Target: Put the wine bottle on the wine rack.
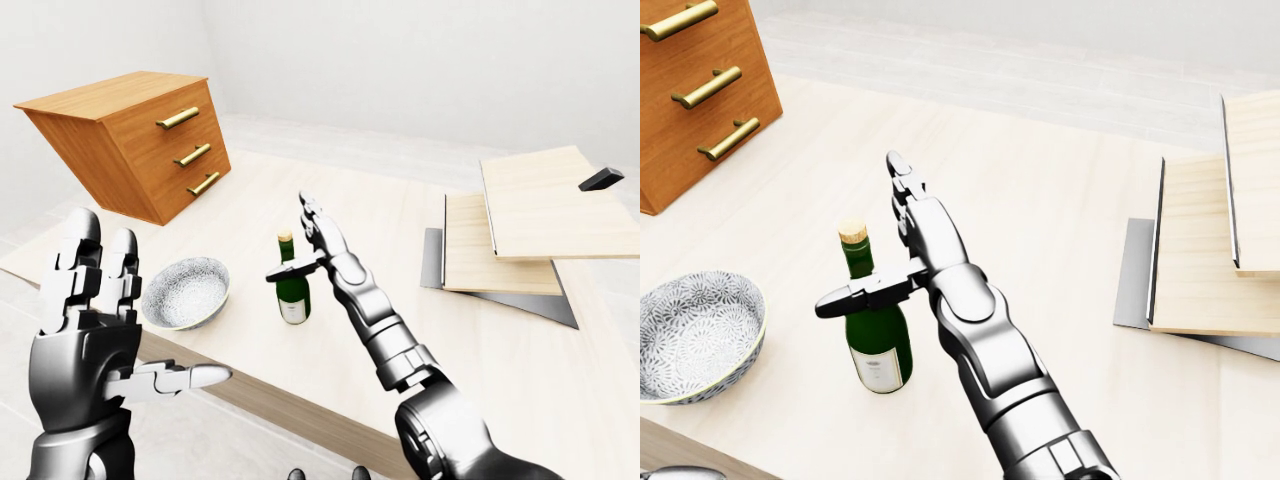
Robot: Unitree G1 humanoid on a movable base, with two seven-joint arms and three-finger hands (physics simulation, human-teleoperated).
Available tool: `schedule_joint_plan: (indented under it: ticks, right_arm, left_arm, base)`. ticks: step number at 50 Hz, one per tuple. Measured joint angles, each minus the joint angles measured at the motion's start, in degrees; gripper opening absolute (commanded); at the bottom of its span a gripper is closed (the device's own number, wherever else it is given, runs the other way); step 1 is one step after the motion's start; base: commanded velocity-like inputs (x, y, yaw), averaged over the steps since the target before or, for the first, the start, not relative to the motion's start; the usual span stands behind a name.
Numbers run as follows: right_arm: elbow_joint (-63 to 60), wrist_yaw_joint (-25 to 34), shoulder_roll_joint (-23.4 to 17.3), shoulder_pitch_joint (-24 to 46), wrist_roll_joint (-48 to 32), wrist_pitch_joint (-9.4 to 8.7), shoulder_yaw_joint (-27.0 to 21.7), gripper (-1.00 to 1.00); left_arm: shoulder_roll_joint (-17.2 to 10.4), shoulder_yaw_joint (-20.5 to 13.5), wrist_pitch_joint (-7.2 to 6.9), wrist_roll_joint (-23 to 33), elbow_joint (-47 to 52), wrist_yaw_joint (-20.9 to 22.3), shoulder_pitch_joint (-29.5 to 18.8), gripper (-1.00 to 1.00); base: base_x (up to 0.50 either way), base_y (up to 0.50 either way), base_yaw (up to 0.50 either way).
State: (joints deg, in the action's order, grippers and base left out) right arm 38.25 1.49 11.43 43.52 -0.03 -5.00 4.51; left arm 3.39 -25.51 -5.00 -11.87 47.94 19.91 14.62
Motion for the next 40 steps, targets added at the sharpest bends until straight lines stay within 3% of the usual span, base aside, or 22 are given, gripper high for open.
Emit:
schedule_joint_plan:
  ticks: [31,32,33,34,35,37,38,40]
  right_arm:
    - [11.46,-0.22,0.63,6.39,-0.38,1.11,-1.38,1.00]
    - [11.62,-0.18,0.67,6.45,-0.39,1.20,-1.38,0.85]
    - [11.76,-0.16,0.70,6.51,-0.41,1.28,-1.40,0.47]
    - [11.88,-0.13,0.73,6.56,-0.43,1.34,-1.41,0.47]
    - [11.99,-0.10,0.77,6.61,-0.43,1.39,-1.41,-0.16]
    - [12.08,-0.01,0.86,6.72,-0.41,1.44,-1.39,-0.48]
    - [12.07,0.02,0.91,6.77,-0.39,1.41,-1.37,-0.52]
    - [11.95,0.08,1.00,6.83,-0.40,1.30,-1.33,-0.78]
  left_arm:
    - [-0.10,0.24,0.00,0.06,0.13,-0.31,-0.11,1.00]
    - [-0.10,0.25,0.00,0.07,0.06,-0.30,-0.10,1.00]
    - [-0.09,0.26,0.00,0.08,-0.01,-0.30,-0.09,1.00]
    - [-0.09,0.28,0.00,0.09,-0.07,-0.29,-0.08,1.00]
    - [-0.08,0.29,0.00,0.11,-0.14,-0.28,-0.07,1.00]
    - [-0.08,0.30,0.00,0.11,-0.22,-0.27,-0.06,1.00]
    - [-0.08,0.30,0.00,0.10,-0.26,-0.27,-0.05,1.00]
    - [-0.08,0.29,0.00,0.09,-0.31,-0.28,-0.04,1.00]
  base:
    - [0.00,0.00,0.00]
    - [0.00,0.00,0.00]
    - [0.00,0.00,0.00]
    - [0.00,0.00,0.00]
    - [0.00,0.00,0.00]
    - [0.00,0.00,0.00]
    - [0.00,0.00,0.00]
    - [0.00,0.00,0.00]
